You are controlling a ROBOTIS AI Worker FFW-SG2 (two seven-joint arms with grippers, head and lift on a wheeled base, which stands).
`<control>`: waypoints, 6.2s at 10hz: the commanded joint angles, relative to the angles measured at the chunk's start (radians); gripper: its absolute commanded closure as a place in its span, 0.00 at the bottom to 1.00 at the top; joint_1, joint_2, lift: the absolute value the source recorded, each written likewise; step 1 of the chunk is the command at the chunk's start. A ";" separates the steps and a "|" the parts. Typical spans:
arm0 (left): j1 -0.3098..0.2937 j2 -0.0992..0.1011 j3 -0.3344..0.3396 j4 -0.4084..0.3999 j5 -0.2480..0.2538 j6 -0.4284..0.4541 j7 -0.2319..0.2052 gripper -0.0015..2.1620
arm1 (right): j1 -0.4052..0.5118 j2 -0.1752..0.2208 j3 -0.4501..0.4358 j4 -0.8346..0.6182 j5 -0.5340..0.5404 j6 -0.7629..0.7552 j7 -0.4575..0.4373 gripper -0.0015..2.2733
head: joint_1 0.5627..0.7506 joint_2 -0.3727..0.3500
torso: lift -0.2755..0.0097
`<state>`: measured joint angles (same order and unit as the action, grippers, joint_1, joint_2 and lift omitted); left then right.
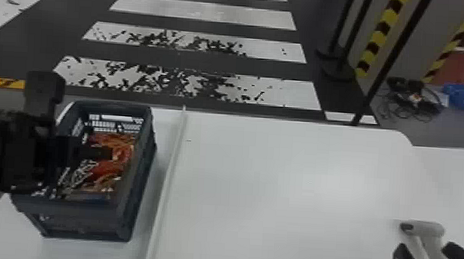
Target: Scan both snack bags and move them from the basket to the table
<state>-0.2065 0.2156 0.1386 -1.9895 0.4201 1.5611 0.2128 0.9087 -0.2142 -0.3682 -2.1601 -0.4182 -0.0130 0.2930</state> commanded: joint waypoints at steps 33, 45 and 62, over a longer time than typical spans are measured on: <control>-0.165 -0.055 -0.008 0.505 -0.141 0.010 -0.182 0.77 | 0.029 -0.022 -0.018 0.049 -0.065 -0.166 0.021 0.06 | 0.70 0.34 | 0.62; -0.039 -0.061 0.015 0.009 -0.081 0.010 -0.090 0.77 | 0.027 -0.010 -0.023 0.048 -0.065 -0.181 0.029 0.06 | 0.70 0.37 | 0.62; 0.179 -0.088 0.081 -0.354 0.023 0.010 -0.036 0.77 | 0.067 0.012 -0.017 0.017 -0.065 -0.212 0.054 0.06 | 0.70 0.39 | 0.62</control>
<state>-0.0335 0.1301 0.2206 -2.3239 0.4295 1.5671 0.1761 0.9743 -0.2062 -0.3855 -2.1418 -0.4830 -0.2246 0.3464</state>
